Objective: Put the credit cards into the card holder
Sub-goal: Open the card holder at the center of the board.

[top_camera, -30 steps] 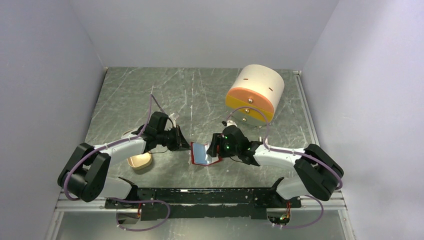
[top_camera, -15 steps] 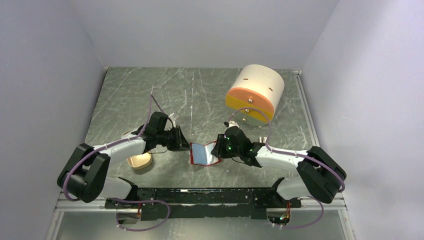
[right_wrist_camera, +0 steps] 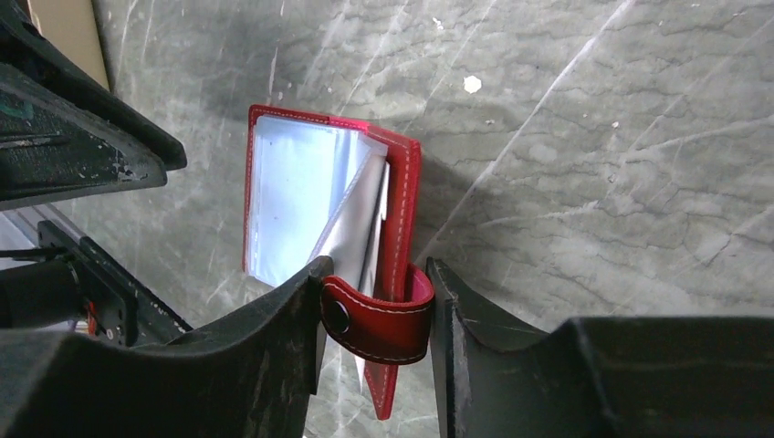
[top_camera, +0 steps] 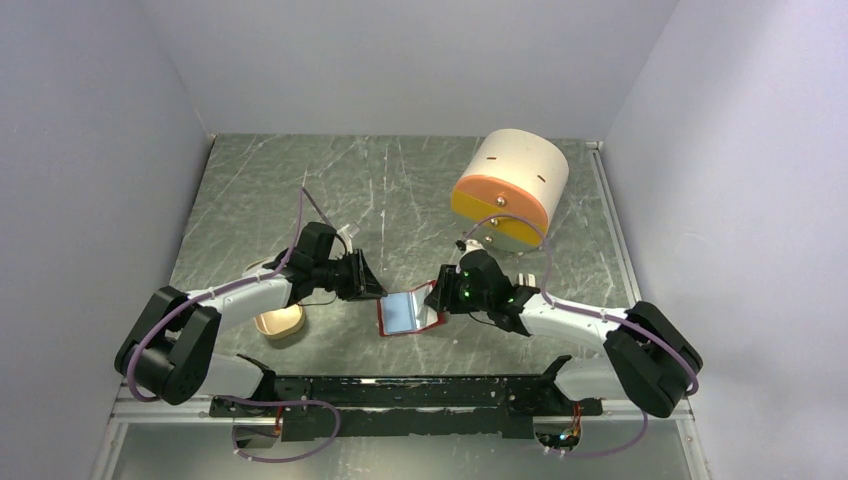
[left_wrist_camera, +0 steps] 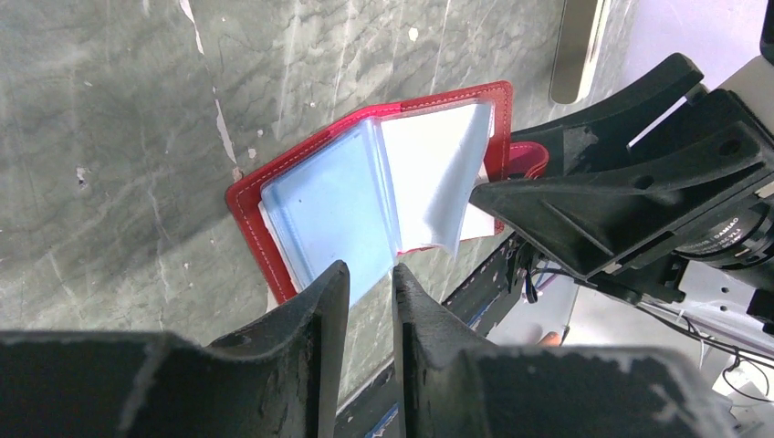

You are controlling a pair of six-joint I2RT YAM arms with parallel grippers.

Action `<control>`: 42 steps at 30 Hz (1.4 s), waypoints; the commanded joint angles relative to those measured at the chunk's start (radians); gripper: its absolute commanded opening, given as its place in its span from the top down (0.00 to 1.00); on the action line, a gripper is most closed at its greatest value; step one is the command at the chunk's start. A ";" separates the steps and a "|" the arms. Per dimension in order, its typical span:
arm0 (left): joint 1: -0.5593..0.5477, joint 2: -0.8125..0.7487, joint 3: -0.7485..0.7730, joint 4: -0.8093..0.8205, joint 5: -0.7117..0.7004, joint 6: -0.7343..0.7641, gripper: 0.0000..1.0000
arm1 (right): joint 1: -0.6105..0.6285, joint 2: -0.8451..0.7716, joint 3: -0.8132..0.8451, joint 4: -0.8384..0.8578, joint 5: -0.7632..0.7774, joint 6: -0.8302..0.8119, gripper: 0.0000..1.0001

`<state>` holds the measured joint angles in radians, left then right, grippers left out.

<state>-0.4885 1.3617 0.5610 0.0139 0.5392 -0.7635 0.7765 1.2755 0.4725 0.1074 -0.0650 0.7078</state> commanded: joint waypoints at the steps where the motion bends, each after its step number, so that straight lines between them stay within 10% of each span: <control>1: -0.007 0.008 0.006 0.015 0.010 0.008 0.71 | -0.034 -0.019 -0.016 0.019 -0.041 -0.015 0.56; 16: -0.006 -0.105 0.053 -0.181 -0.185 0.039 0.67 | -0.061 -0.030 -0.029 0.024 -0.065 -0.027 0.76; 29: -0.007 -0.171 0.034 -0.182 -0.128 0.054 0.57 | -0.061 -0.073 -0.020 -0.045 -0.028 -0.045 0.66; 42: -0.007 -0.151 -0.048 -0.080 -0.052 -0.024 0.49 | -0.064 -0.046 -0.132 0.132 -0.094 0.024 1.00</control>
<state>-0.4885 1.2106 0.5537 -0.1593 0.4133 -0.7391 0.7227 1.2255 0.3962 0.1638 -0.1432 0.6952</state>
